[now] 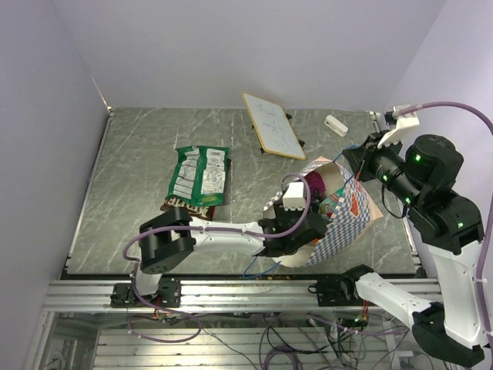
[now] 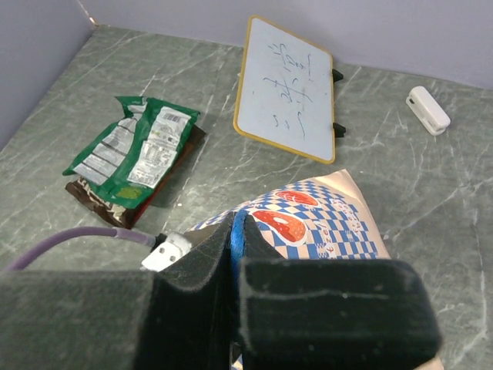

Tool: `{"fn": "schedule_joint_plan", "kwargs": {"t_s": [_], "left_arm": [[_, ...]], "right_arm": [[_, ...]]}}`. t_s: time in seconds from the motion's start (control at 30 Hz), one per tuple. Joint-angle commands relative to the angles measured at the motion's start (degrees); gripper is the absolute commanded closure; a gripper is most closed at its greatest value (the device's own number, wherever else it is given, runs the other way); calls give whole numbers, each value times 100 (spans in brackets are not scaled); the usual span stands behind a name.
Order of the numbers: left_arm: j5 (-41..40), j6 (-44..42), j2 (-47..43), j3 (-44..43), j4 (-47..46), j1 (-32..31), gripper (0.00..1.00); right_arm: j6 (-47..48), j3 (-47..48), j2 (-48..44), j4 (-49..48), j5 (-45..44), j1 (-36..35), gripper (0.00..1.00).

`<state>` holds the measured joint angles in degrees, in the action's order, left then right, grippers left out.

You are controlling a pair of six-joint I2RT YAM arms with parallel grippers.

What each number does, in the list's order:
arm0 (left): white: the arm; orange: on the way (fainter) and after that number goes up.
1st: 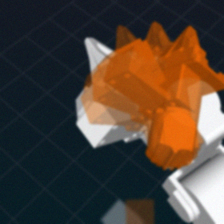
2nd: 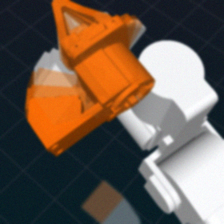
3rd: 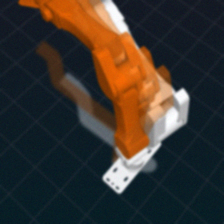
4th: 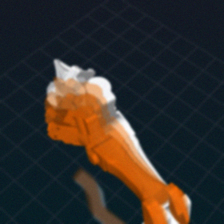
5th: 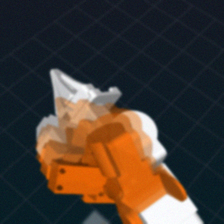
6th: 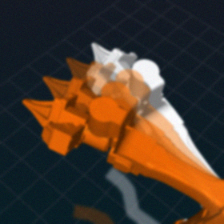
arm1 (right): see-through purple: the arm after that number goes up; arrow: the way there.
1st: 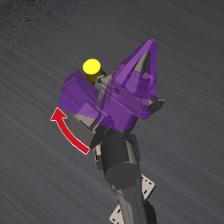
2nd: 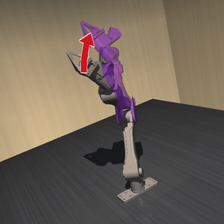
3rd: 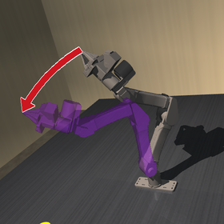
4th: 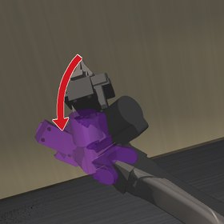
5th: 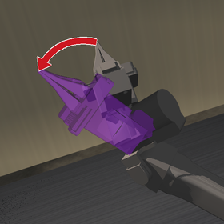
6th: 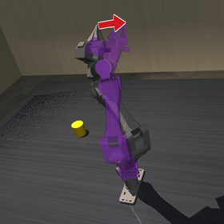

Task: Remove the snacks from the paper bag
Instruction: Take out the snack from the paper bag.

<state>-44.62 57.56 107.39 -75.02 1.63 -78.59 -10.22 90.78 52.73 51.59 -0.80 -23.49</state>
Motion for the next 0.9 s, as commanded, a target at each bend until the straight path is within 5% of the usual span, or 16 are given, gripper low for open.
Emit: {"fn": "schedule_joint_plan", "kwargs": {"t_s": [0.0, 0.4, 0.57, 0.7, 0.83, 0.87], "left_arm": [[-893, 896, 478, -484, 950, 1, 12], [-922, 1666, 1448, -1292, 1902, 386, 6], [-682, 1089, 1613, -1340, 1258, 610, 12], [-306, 428, 1694, -1468, 706, 739, 30], [53, -187, 1467, -1526, 330, 766, 64], [124, -248, 1386, -1565, 372, 766, 80]], "right_arm": [[224, 224, -94, -362, 109, -11, 100], [669, 365, -37, -292, 388, -7, 100], [791, 417, -16, -325, 501, -7, 100], [869, 399, -46, -362, 512, -13, 100], [995, 281, -89, -478, 567, -11, 100], [1023, 265, -101, -502, 571, -8, 100]]}}
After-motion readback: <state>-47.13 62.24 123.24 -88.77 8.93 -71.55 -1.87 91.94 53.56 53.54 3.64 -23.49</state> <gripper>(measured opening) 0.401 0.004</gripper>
